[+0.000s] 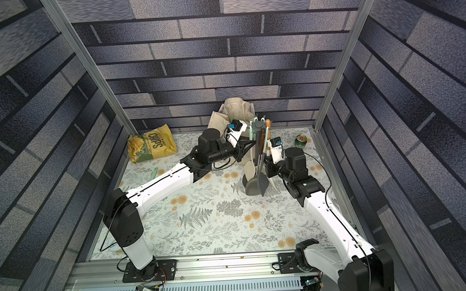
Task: Take the spatula off the kitchen utensil rack
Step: Take off the spatula from the rack.
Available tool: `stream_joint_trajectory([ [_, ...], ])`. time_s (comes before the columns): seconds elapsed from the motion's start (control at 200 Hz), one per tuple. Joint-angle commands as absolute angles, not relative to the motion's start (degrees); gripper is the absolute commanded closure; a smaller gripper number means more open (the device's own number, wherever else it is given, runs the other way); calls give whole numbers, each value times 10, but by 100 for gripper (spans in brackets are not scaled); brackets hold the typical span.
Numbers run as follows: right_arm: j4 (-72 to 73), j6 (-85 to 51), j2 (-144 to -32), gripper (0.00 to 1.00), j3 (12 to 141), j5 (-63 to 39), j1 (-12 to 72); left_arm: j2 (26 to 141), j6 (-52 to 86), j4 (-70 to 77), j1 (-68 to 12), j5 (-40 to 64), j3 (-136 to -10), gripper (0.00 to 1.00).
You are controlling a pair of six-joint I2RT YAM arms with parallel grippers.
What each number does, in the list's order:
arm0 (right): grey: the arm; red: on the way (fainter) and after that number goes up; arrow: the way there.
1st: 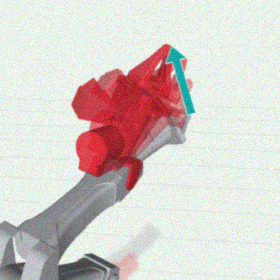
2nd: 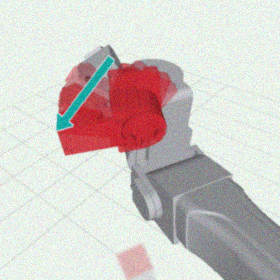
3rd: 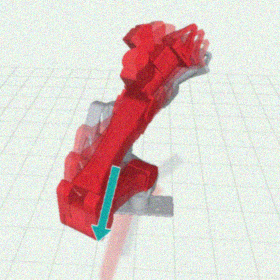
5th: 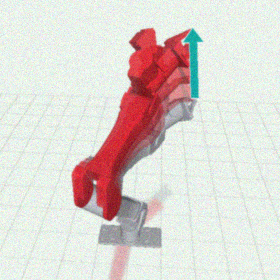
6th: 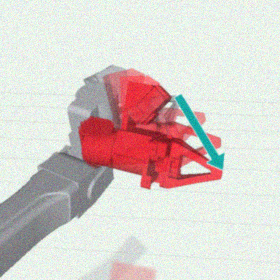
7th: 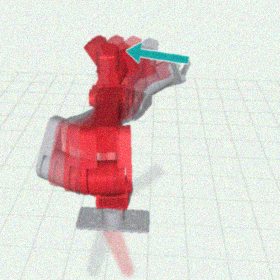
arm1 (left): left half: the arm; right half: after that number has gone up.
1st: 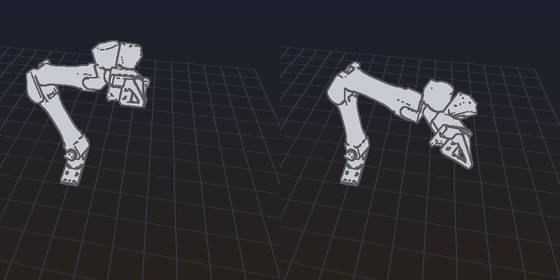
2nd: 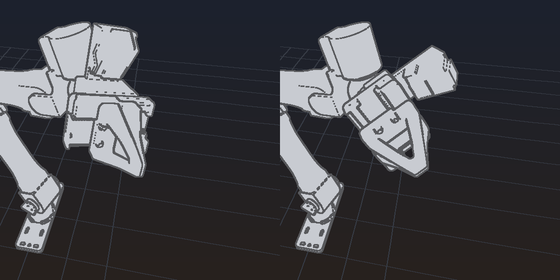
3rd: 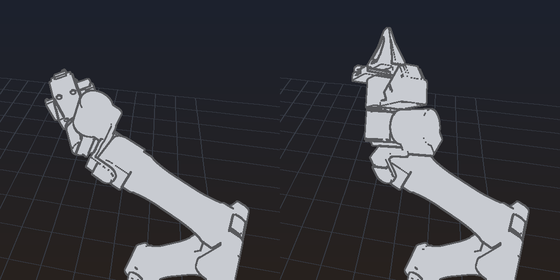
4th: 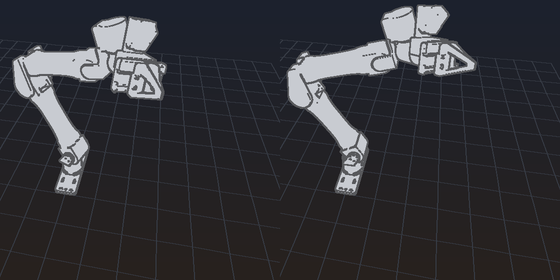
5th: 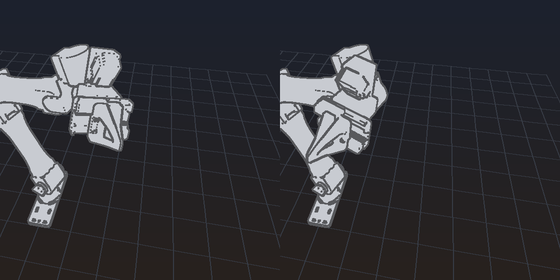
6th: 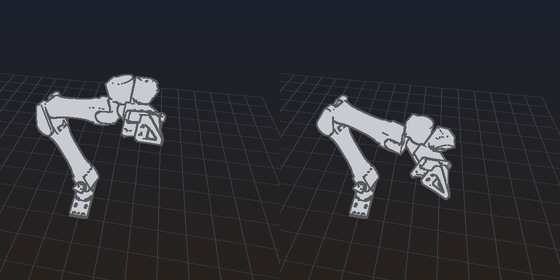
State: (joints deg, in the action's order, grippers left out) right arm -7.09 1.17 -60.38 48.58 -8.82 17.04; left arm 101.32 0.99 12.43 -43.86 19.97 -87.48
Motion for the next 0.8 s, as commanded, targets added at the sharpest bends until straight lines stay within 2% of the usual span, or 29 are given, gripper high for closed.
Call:
stream_joint_trajectory([
  [0.0, -103, 18, -602, 91, 481, -93, 178, 1004, -12, 84, -449, 175, -887, 84],
  [0.105, -104, 18, -603, 91, 480, -91, 178, 996, -24, 80, -454, 150, -877, 85],
  [0.406, -105, 18, -599, 91, 477, -90, 178, 983, -49, 36, -463, 63, -889, 100],
  [0.796, -105, 17, -598, 90, 475, -88, 178, 948, -50, 57, -463, 43, -863, 100],
])
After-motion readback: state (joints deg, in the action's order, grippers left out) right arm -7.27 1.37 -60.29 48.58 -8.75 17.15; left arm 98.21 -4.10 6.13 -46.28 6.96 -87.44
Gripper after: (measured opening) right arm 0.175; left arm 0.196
